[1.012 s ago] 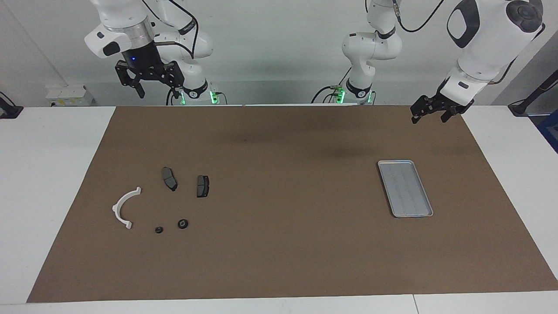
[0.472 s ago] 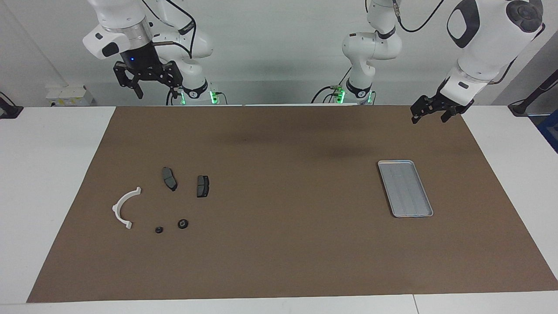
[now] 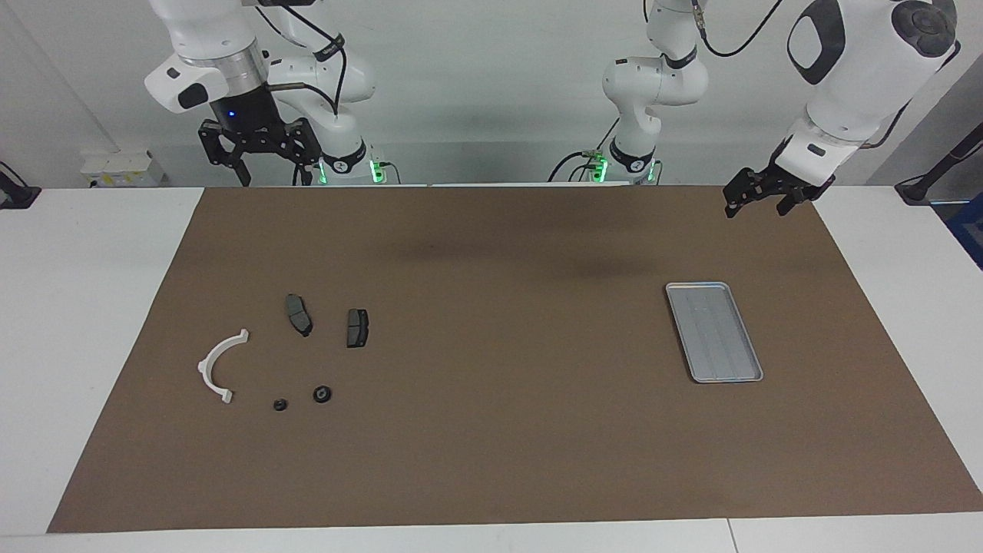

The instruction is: Pick bearing gear from pile to tray

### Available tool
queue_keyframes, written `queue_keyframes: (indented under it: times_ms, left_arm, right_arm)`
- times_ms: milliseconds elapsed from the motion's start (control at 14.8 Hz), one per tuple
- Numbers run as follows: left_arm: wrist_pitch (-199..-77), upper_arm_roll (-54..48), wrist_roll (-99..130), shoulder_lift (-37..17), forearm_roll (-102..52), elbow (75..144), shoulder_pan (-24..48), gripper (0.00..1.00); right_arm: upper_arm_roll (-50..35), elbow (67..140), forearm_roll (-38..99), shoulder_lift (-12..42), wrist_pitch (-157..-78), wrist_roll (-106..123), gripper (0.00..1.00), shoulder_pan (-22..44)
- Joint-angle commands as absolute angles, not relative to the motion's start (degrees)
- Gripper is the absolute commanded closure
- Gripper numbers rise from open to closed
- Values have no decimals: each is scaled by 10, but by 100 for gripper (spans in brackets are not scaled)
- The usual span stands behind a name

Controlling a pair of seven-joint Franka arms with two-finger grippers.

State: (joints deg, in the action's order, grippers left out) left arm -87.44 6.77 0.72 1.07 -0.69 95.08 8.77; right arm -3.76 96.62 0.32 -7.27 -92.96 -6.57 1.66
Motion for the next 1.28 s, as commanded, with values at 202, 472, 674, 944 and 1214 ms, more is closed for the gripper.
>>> queue_keyframes:
  times_ms: [202, 472, 674, 944, 1214]
  left_arm:
    - [-882, 73, 5, 28, -12, 969, 94, 0]
    - [-882, 73, 5, 28, -12, 969, 94, 0]
    - [-882, 73, 5, 28, -12, 969, 94, 0]
    - [-882, 73, 5, 28, -12, 969, 94, 0]
    - [-882, 73, 5, 28, -12, 969, 94, 0]
  right_arm:
    - [-40, 982, -16, 52, -1065, -54, 0, -5]
    - [-40, 980, -21, 168, -1196, -85, 0, -16]
    - [-40, 976, -22, 227, -1278, -86, 0, -14]
    - [-40, 927, -39, 314, -1301, -147, 0, -4]
    - [-40, 918, -62, 338, -1306, -263, 0, 7]
